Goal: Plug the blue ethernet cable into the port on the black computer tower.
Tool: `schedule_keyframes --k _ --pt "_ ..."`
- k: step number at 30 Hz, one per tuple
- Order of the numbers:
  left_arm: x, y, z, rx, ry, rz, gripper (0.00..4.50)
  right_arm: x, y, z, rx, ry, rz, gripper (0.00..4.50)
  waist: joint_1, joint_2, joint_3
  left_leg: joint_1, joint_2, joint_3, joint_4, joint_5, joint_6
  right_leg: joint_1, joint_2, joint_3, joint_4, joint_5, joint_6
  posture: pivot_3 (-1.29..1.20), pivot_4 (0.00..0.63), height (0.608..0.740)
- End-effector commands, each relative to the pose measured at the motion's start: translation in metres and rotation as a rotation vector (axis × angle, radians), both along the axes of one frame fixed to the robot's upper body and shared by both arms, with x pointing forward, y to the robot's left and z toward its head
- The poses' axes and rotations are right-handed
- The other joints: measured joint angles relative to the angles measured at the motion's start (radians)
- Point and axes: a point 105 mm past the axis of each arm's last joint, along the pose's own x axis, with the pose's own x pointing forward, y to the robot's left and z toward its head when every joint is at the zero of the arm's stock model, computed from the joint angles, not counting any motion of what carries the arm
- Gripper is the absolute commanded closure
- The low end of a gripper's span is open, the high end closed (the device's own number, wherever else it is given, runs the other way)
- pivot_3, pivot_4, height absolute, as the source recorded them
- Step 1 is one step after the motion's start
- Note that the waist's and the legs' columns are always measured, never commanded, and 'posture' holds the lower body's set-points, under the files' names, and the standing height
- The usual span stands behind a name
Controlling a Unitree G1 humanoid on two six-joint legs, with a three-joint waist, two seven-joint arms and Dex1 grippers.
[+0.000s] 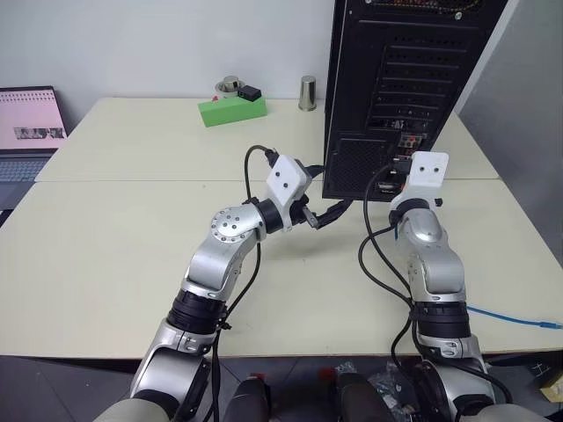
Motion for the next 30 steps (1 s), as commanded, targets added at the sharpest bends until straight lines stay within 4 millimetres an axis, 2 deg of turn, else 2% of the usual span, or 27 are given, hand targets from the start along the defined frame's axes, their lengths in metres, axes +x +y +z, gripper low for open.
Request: schedule_keyframes --k 1,21,23,30 --pt "-0.004 -0.001 0.008 -0.008 -0.043 -0.017 0.00 0.001 0.009 0.029 -0.014 -0.086 0.029 4.48 0.000 0.000 0.000 0.000 0.000 0.000 0.000 0.000 0.000 0.000 0.000 0.000 0.000 0.000 0.000 0.00 0.150 0.740" --pt "-0.005 -0.002 0.009 -0.009 -0.046 -0.016 0.00 0.008 0.009 0.027 0.058 -0.071 0.074 4.48 -0.006 0.000 0.000 0.001 0.000 0.001 0.000 0.000 0.000 0.000 0.000 0.001 0.001 0.001 0.001 0.00 0.150 0.740" --pt "-0.004 -0.001 0.010 -0.010 -0.046 -0.014 0.00 0.007 0.006 0.025 0.061 -0.064 0.085 3.78 -0.007 0.000 0.000 0.001 0.000 0.001 0.000 0.000 0.000 0.000 0.000 0.001 0.001 0.001 0.001 0.00 0.150 0.740" --pt "-0.001 0.001 0.011 -0.015 -0.049 -0.001 0.00 -0.003 -0.009 0.017 0.034 -0.031 0.102 2.43 0.000 0.000 0.000 0.000 0.000 0.001 0.000 0.000 0.000 0.000 0.000 0.001 -0.001 0.001 0.001 0.00 0.150 0.740"
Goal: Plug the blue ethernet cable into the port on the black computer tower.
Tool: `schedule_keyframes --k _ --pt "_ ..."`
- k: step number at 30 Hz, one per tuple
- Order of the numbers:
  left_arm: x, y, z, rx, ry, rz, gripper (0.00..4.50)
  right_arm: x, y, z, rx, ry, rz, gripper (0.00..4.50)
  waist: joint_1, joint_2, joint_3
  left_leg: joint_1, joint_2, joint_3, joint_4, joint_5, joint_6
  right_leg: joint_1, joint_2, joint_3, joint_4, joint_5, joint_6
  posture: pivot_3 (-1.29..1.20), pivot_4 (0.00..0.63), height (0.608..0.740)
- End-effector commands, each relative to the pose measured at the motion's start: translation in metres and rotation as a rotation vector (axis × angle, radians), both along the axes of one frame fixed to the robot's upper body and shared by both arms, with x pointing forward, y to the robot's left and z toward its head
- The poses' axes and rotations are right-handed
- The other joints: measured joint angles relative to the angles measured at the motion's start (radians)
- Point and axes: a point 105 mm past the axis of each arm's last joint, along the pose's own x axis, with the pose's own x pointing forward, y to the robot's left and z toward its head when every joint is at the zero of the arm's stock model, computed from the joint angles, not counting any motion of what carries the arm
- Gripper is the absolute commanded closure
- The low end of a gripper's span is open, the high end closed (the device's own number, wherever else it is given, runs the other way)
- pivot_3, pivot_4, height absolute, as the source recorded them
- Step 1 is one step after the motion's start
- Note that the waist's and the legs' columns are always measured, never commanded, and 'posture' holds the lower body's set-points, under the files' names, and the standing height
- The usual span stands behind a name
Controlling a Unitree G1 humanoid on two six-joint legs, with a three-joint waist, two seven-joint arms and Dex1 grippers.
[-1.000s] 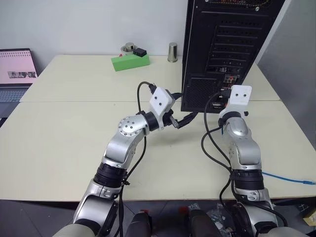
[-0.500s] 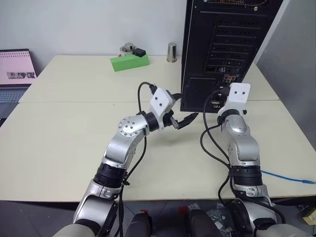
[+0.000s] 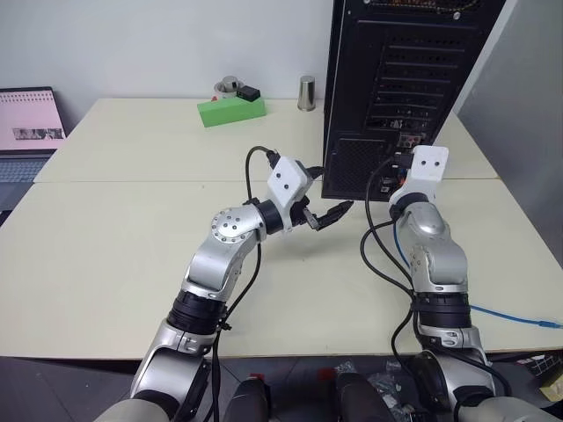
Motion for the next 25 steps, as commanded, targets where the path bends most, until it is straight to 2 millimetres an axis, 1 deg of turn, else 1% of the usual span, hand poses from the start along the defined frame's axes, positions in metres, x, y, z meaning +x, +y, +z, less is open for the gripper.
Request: schedule_keyframes --k 1,3,4,6,9,10,12,14,17,20,25 --pt "0.000 0.002 0.013 -0.023 -0.052 0.012 0.00 -0.010 -0.005 0.014 -0.022 -0.045 0.023 2.21 0.001 0.000 0.000 0.000 0.000 0.000 0.000 0.000 0.000 0.000 0.000 0.000 0.000 0.000 0.000 0.00 0.150 0.740" --pt "0.002 0.003 0.014 -0.024 -0.056 0.018 0.00 -0.017 -0.009 0.014 -0.060 -0.036 0.049 1.91 0.003 0.000 0.000 0.000 0.000 0.000 0.000 0.000 0.000 0.000 0.000 0.000 0.000 0.000 0.000 0.00 0.150 0.740" --pt "0.002 0.003 0.014 -0.026 -0.045 0.008 0.00 -0.022 -0.011 0.015 -0.077 -0.034 0.065 1.65 0.004 0.000 0.000 0.000 0.000 0.000 0.000 0.000 0.000 0.000 0.000 -0.001 0.000 0.000 0.000 0.00 0.150 0.740" --pt "0.004 0.004 0.014 -0.020 -0.046 0.010 0.00 -0.032 -0.015 0.018 -0.112 -0.033 0.095 1.30 0.007 0.000 0.000 -0.001 0.000 -0.001 0.000 0.000 0.000 0.000 0.000 -0.001 0.000 0.000 0.000 0.00 0.150 0.740" --pt "0.009 0.007 0.014 0.005 -0.039 0.022 0.00 -0.045 -0.019 0.030 -0.192 -0.068 0.165 0.80 0.009 0.000 0.000 -0.001 0.000 0.000 0.000 0.000 0.000 0.000 0.000 -0.001 0.000 0.000 0.000 0.00 0.150 0.740" --pt "0.011 0.008 0.014 0.015 -0.043 0.022 0.00 -0.050 -0.020 0.035 -0.254 -0.087 0.197 0.53 0.009 0.000 0.000 -0.001 -0.001 -0.001 0.000 0.000 0.000 0.000 0.000 -0.001 0.000 0.000 0.000 0.00 0.150 0.740" --pt "0.013 0.010 0.015 0.047 -0.055 0.006 0.00 -0.060 -0.021 0.040 -0.323 -0.088 0.288 0.06 0.010 0.000 0.000 -0.001 -0.001 -0.001 0.001 0.000 0.000 0.000 0.000 -0.001 0.000 0.000 0.000 0.00 0.150 0.740" --pt "0.015 0.012 0.018 0.058 -0.066 -0.004 0.00 -0.066 -0.026 0.042 -0.339 -0.073 0.329 0.06 0.009 0.000 0.000 -0.001 -0.001 -0.001 0.001 0.000 0.000 0.000 0.000 -0.002 -0.001 0.000 0.000 0.00 0.150 0.740" --pt "0.019 0.020 0.022 0.079 -0.064 -0.020 0.00 -0.076 -0.040 0.044 -0.375 -0.022 0.417 0.06 0.009 0.000 0.000 -0.001 -0.001 -0.001 0.000 0.000 0.000 0.000 0.000 -0.002 -0.001 0.000 0.000 0.00 0.150 0.740" --pt "0.021 0.027 0.024 0.084 -0.046 -0.038 0.00 -0.084 -0.049 0.049 -0.372 0.001 0.465 0.06 0.011 0.000 0.000 -0.001 -0.001 -0.001 0.001 0.000 0.000 0.000 0.000 -0.002 -0.001 0.000 0.000 0.00 0.150 0.740" --pt "0.015 0.037 0.025 0.088 -0.015 -0.100 0.00 -0.096 -0.061 0.052 -0.391 0.040 0.527 0.06 0.011 0.000 0.000 -0.001 -0.001 -0.001 0.001 0.000 0.000 0.000 0.000 -0.002 -0.001 0.000 0.000 0.00 0.150 0.740"
